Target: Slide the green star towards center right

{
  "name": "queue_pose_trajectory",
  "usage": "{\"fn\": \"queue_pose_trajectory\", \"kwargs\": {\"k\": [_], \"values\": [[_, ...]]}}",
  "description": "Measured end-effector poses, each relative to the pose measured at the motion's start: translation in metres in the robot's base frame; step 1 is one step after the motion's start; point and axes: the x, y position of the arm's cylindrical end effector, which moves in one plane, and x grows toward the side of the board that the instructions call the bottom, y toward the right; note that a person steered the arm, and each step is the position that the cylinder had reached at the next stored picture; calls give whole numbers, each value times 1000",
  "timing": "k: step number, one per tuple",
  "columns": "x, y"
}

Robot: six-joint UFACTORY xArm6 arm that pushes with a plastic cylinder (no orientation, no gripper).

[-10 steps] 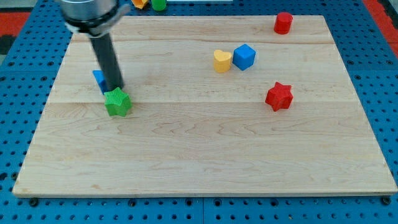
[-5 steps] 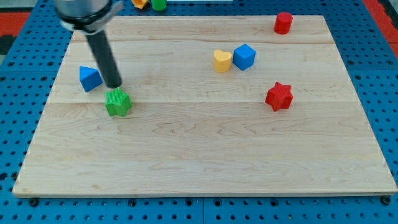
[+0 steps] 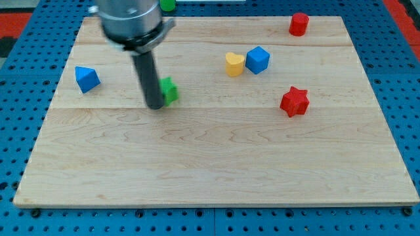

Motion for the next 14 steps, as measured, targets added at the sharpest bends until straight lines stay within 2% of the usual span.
{"fn": "queue_pose_trajectory", "kwargs": {"k": [2, 3, 4, 5, 7, 9, 10, 11, 12, 14], "values": [[-27, -33], [-28, 12], [-30, 100], [-29, 63], [-56, 64], [-56, 166], [-69, 135], [-87, 143], [-86, 191], [-42, 270]]}}
